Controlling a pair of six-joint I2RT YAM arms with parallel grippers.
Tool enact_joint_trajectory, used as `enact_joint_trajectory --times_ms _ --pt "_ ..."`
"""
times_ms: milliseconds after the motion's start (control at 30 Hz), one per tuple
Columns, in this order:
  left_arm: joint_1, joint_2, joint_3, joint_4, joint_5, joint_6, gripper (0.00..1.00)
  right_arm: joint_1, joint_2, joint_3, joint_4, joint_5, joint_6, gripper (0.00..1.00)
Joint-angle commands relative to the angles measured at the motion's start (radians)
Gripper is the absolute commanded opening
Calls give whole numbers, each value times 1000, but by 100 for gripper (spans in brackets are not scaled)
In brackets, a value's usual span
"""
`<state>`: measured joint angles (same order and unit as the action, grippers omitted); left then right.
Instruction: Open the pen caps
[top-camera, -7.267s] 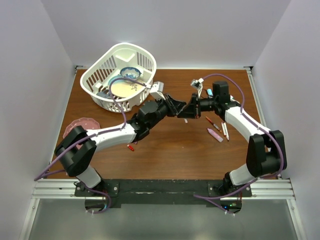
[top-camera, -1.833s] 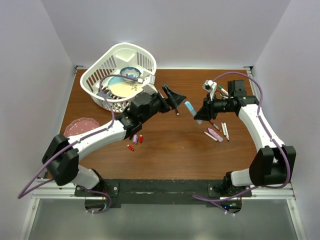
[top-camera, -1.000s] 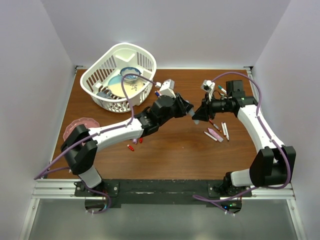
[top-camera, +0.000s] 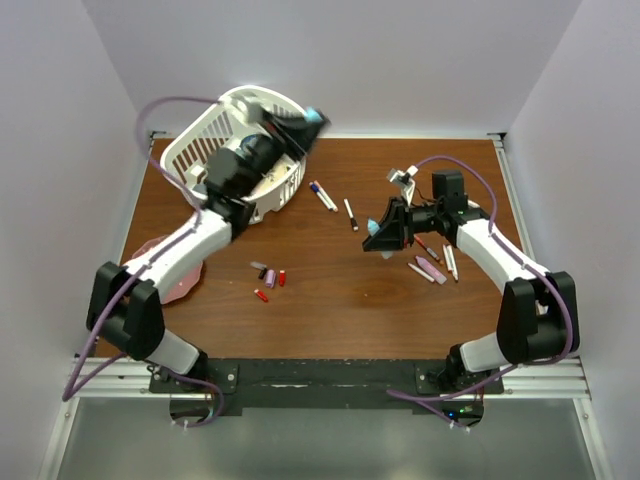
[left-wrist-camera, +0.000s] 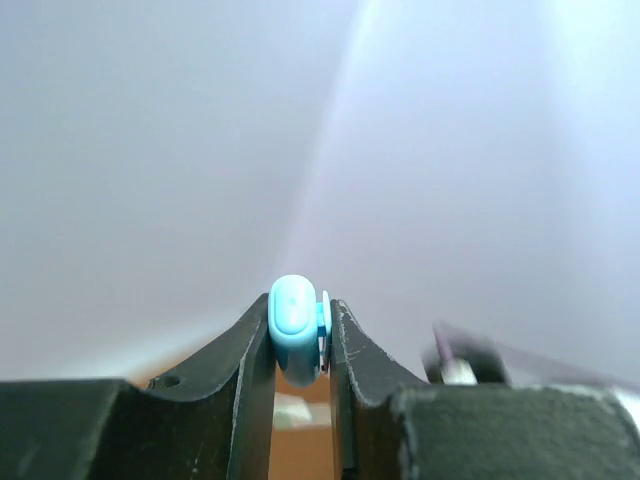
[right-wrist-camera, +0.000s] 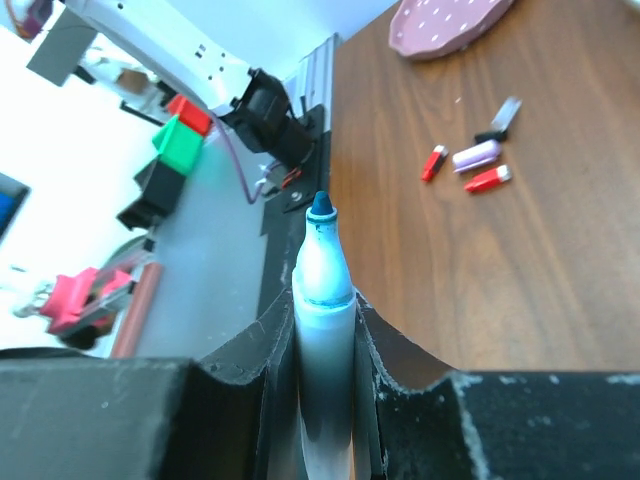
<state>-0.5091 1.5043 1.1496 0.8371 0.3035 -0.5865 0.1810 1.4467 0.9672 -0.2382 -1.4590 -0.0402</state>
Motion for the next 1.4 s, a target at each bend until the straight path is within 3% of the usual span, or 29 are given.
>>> enact_joint_trajectory --times_ms 0,33,100,133,167,200,333,467,567,867,1167,1367 --pt "92 -81 227 7 -57 97 0 29 6 -4 34 -40 33 0" --pt "98 -96 245 -27 -49 102 0 28 4 2 21 -28 31 0" --pt "98 -125 246 -151 -26 96 0 28 -2 86 -247 124 -173 0" --pt "98 -159 228 -186 -14 79 0 34 3 134 -409 222 -445 0" --pt "98 -179 207 -270 32 61 0 38 10 160 -491 292 -460 0" --pt "95 -194 161 -323 61 32 0 37 9 153 -446 431 -416 0" --pt "64 -323 12 -625 118 72 0 38 -3 146 -415 672 -403 0" --pt "-37 -450 -187 -902 -21 151 0 41 9 166 -446 824 -426 0" --pt "-129 -501 -282 -1002 -140 156 0 44 38 179 -470 910 -444 0" --pt "-252 -406 -467 -1015 -403 96 0 66 181 197 -533 1081 -460 2" --pt "-270 -202 -459 -971 -517 151 0 75 282 209 -526 1244 -415 6" --pt "-276 -81 -427 -969 -567 180 8 75 296 203 -510 1284 -402 15"
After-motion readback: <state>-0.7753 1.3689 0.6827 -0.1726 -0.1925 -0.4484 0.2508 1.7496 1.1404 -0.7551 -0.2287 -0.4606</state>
